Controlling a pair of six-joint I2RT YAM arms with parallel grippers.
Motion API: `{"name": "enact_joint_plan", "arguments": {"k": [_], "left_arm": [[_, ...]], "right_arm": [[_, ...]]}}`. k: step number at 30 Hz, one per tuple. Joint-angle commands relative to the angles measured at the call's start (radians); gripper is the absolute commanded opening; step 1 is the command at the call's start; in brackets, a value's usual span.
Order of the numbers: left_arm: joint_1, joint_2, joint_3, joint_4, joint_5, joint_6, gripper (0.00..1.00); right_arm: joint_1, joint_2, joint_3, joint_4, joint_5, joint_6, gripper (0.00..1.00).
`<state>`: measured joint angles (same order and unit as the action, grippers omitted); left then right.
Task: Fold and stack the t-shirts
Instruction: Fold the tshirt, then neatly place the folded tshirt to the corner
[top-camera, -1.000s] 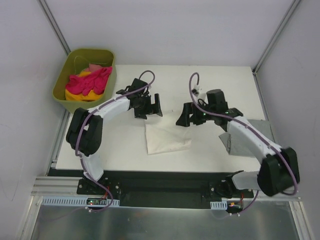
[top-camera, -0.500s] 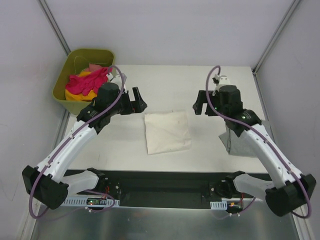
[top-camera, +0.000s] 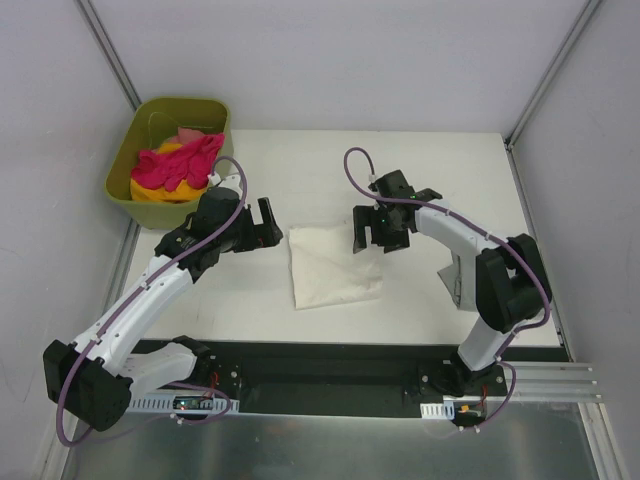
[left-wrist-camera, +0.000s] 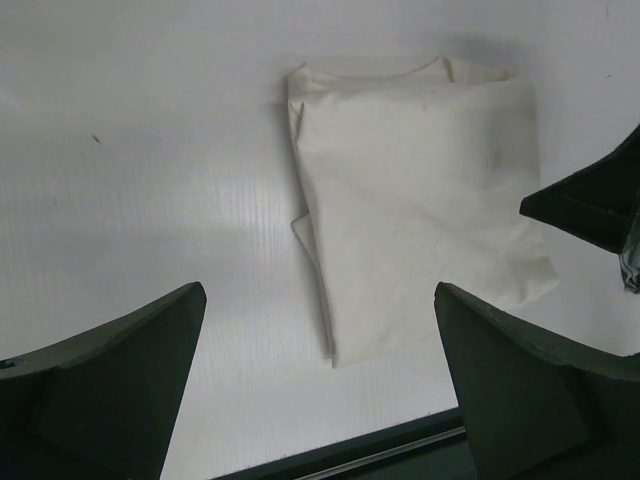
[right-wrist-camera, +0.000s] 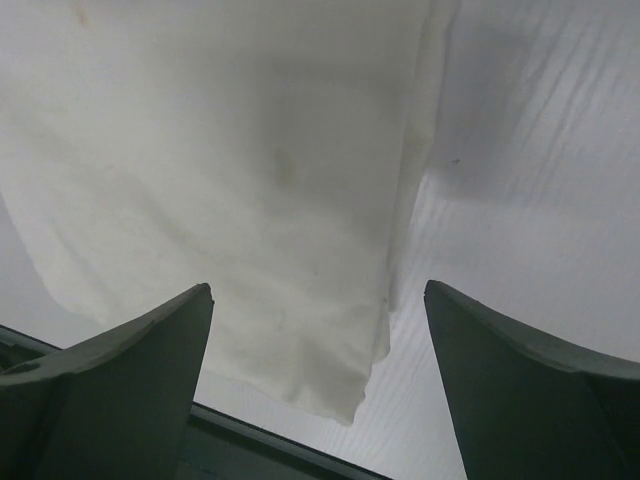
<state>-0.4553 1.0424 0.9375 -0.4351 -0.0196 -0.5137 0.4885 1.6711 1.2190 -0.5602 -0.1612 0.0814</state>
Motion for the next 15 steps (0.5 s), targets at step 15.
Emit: {"name": "enact_joint_plan", "arguments": {"k": [15], "left_arm": [[0.047,0.047,-0.002,-0.01,0.047,-0.019,0.99]], "right_arm": [[0.084,0.191,0.016,-0.035,0.149,0.02,0.73]]}}
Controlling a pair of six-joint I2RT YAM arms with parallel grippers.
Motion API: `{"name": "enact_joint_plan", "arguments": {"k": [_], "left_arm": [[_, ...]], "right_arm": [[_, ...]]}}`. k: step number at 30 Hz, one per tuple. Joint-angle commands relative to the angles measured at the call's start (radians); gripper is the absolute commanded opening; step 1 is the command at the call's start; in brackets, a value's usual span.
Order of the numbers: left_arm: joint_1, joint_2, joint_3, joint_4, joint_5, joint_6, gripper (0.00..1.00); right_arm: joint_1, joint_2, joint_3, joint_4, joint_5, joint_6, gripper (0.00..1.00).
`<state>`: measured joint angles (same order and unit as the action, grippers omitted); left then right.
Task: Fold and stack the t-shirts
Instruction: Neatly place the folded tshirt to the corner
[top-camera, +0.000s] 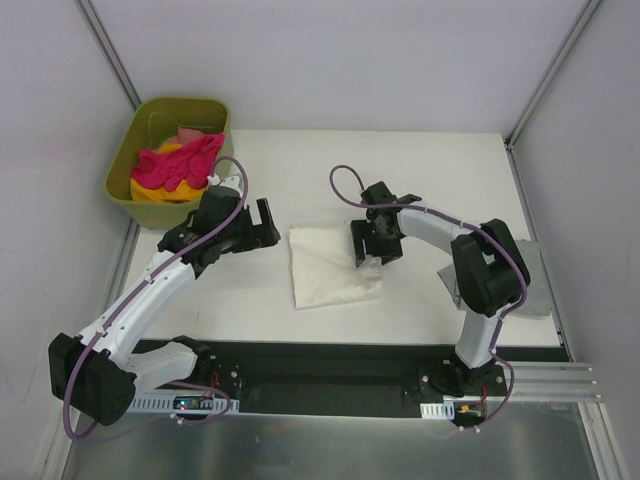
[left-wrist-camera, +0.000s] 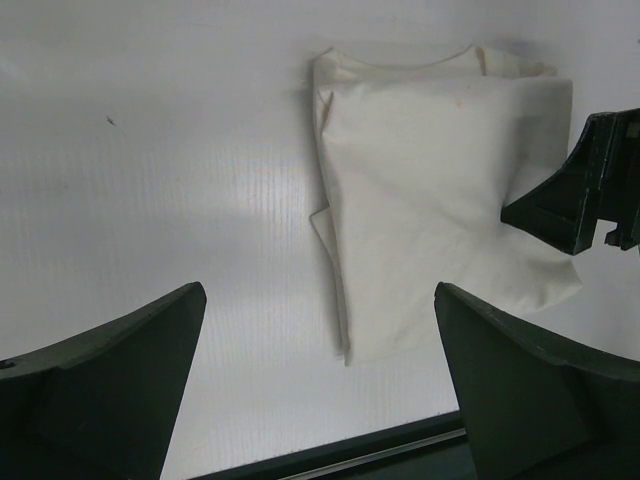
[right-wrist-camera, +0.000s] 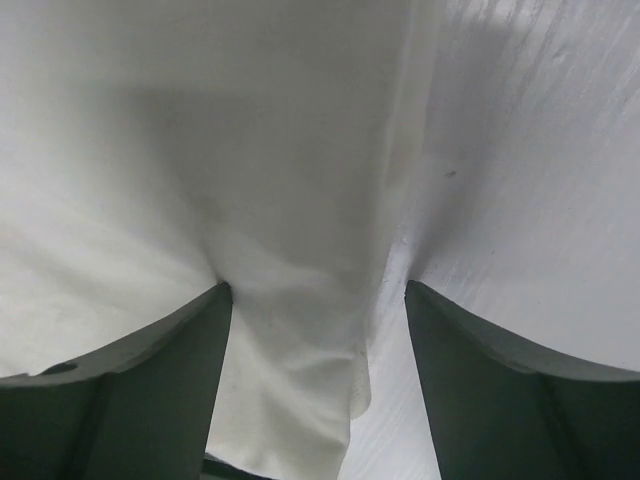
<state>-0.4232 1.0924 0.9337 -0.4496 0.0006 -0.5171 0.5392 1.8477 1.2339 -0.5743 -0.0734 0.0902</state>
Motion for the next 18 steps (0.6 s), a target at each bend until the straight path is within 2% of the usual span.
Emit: {"name": "enact_joint_plan", "arguments": {"k": [1,5,8,11,16,18], "left_arm": [[0.017,0.0,0.001,0.005,0.029,-0.015,0.99],[0.018,0.003,0.002,0.005,0.036,-0.014,0.99],[0.02,0.0,0.002,0.005,0.045,-0.012,0.99],[0.02,-0.005,0.001,0.005,0.049,-0.011,0.99],[0.021,-0.008,0.002,0.005,0.059,-0.011,0.99],[0.021,-0.009,0.002,0.005,0.056,-0.009,0.99]], "right_arm": [[0.042,0.024,0.004,-0.018,0.063,0.006,0.73],[0.085,0.051,0.01,-0.004,0.067,0.002,0.68],[0.096,0.054,-0.002,0.028,0.064,0.017,0.59],[0.102,0.038,-0.028,0.076,0.04,0.019,0.47],[0.102,-0.008,-0.04,0.076,0.05,-0.006,0.18],[0.102,-0.027,-0.027,0.041,0.117,-0.012,0.07]]}}
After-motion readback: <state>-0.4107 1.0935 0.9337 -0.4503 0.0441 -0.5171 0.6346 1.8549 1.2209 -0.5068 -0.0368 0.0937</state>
